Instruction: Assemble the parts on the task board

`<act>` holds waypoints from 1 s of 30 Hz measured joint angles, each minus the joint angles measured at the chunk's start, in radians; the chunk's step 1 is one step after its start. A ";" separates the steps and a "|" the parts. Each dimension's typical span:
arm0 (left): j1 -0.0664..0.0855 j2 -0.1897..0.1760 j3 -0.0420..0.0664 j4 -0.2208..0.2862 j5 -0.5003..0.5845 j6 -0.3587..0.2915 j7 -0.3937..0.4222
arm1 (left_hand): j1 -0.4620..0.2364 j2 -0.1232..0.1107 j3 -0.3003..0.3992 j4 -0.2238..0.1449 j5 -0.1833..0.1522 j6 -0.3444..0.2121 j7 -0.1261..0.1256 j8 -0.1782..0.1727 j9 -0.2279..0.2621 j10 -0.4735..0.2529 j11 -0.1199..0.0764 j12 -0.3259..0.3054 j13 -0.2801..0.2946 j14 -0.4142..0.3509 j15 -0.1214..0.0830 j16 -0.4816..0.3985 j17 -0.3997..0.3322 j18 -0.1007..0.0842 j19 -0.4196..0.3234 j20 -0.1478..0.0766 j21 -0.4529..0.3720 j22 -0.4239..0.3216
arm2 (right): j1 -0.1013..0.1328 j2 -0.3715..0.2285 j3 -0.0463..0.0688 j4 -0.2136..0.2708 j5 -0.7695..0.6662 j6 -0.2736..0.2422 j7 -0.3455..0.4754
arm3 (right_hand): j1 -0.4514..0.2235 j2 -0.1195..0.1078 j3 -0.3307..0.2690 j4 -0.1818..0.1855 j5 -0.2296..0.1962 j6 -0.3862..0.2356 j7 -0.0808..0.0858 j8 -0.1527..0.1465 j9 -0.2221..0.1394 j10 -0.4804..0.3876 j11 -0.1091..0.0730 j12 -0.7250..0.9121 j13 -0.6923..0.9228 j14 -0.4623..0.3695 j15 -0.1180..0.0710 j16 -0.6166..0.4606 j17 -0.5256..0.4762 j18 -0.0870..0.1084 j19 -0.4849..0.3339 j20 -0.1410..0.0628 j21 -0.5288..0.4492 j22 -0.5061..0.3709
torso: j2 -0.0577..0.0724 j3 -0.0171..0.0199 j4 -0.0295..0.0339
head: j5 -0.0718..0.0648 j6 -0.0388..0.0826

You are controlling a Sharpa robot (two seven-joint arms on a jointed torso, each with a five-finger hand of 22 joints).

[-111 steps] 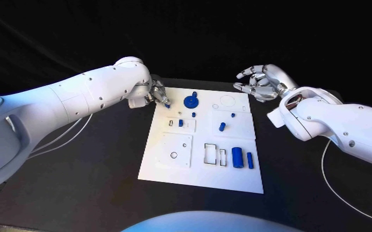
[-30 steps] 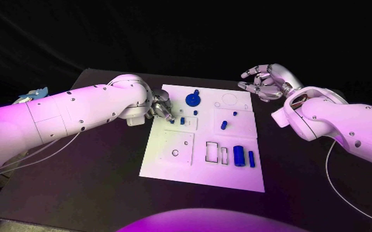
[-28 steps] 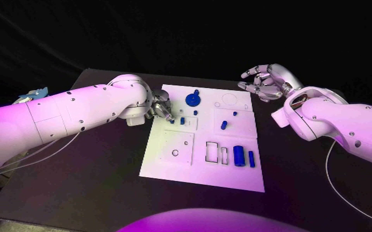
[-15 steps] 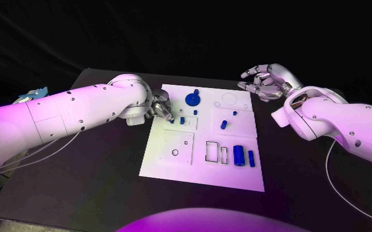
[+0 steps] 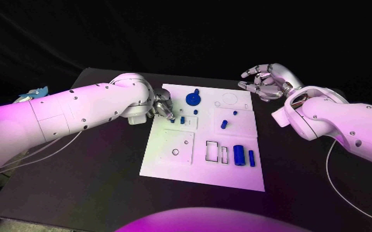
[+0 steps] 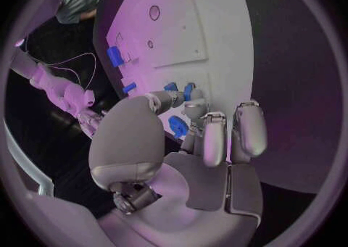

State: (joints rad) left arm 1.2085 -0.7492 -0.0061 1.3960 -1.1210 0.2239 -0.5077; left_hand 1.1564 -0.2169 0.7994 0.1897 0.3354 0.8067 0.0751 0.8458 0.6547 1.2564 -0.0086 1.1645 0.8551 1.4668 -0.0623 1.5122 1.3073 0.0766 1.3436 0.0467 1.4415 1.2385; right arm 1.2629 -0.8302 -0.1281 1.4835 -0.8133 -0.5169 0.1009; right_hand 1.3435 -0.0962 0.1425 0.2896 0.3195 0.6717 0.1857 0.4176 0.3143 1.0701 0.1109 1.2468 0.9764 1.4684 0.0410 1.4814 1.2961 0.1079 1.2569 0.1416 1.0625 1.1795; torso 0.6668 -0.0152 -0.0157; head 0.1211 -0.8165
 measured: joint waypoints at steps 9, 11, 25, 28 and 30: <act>0.003 0.010 -0.001 -0.008 0.000 0.011 -0.004 | -0.004 0.004 0.000 0.000 0.028 0.002 0.002 0.008 -0.003 0.017 -0.001 0.014 0.017 0.000 0.000 0.004 0.000 0.000 0.004 -0.004 0.004 0.008 | 0.000 -0.001 0.000 0.000 0.000 0.000 0.000 | 0.000 0.000 0.000 0.000 0.000 0.000 0.000 0.000 0.000 0.000 0.000 0.000 0.000 0.000 0.000 0.000 0.000 0.000 0.000 0.000 0.000 0.000 | 0.000 0.0009 -0.0012 | 0.000 -0.003; 0.003 0.011 -0.001 -0.009 0.000 0.016 -0.006 | -0.004 0.004 0.000 0.000 0.032 0.004 0.003 0.008 -0.004 0.020 -0.002 0.020 0.026 0.000 0.000 0.004 0.000 0.000 0.004 -0.004 0.004 0.010 | 0.000 -0.001 0.000 0.000 0.000 0.001 0.000 | 0.000 0.000 0.000 0.000 0.000 0.000 0.000 0.000 0.000 0.000 0.000 0.000 0.000 0.000 0.000 0.000 0.000 0.000 0.000 0.000 0.000 0.000 | 0.000 0.0009 -0.0012 | -0.001 -0.004; 0.003 0.010 -0.003 -0.019 -0.008 0.029 -0.022 | -0.017 -0.002 -0.003 -0.003 0.056 0.008 0.000 0.007 -0.011 0.031 -0.006 0.031 0.044 0.000 0.000 0.008 0.000 0.000 0.009 -0.005 0.008 0.018 | 0.000 -0.001 0.000 0.000 0.000 0.001 0.000 | 0.000 0.000 0.000 0.000 0.000 0.000 0.000 0.000 0.000 0.000 0.000 0.000 0.000 0.000 0.000 0.000 0.000 0.000 0.000 0.000 0.000 0.000 | 0.000 0.0005 -0.0001 | -0.003 -0.005; 0.003 0.011 -0.003 -0.019 -0.008 0.029 -0.023 | -0.019 0.000 -0.006 -0.006 0.060 0.008 0.000 0.010 -0.010 0.031 -0.006 0.031 0.048 -0.004 -0.003 0.008 0.000 0.000 0.016 -0.005 0.008 0.022 | 0.000 -0.001 0.000 -0.001 0.000 0.001 0.000 | 0.000 0.000 0.000 0.000 0.000 0.000 0.000 0.000 0.000 0.000 0.000 0.000 0.000 0.000 0.000 0.000 0.000 0.000 0.000 0.000 0.000 0.000 | 0.000 0.0003 0.0000 | -0.003 -0.004; 0.003 0.011 -0.003 -0.019 -0.009 0.029 -0.024 | -0.024 0.000 -0.006 -0.006 0.063 0.008 0.000 0.010 -0.010 0.033 -0.008 0.035 0.051 -0.004 -0.004 0.008 0.000 0.000 0.016 -0.005 0.008 0.024 | 0.000 -0.001 0.000 -0.001 0.000 0.001 0.000 | 0.000 0.000 0.000 0.000 0.000 0.000 0.000 0.000 0.000 0.000 0.000 0.000 0.000 0.000 0.000 0.000 0.000 0.000 0.000 0.000 0.000 0.000 | 0.000 0.0003 0.0000 | -0.003 -0.004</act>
State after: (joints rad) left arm 1.2110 -0.7382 -0.0087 1.3765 -1.1297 0.2528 -0.5316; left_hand 1.1325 -0.2173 0.7938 0.1841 0.3983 0.8144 0.0750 0.8562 0.6443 1.2890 -0.0162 1.1995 0.9059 1.4631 -0.0659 1.5202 1.3074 0.0766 1.3599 0.0412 1.4494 1.2624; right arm 1.2626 -0.8311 -0.1282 1.4828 -0.8130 -0.5160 0.1008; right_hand 1.3436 -0.0962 0.1425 0.2896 0.3195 0.6717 0.1857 0.4176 0.3143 1.0701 0.1109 1.2468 0.9764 1.4684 0.0410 1.4814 1.2961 0.1079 1.2569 0.1416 1.0625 1.1795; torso 0.6666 -0.0150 -0.0157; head 0.1180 -0.8203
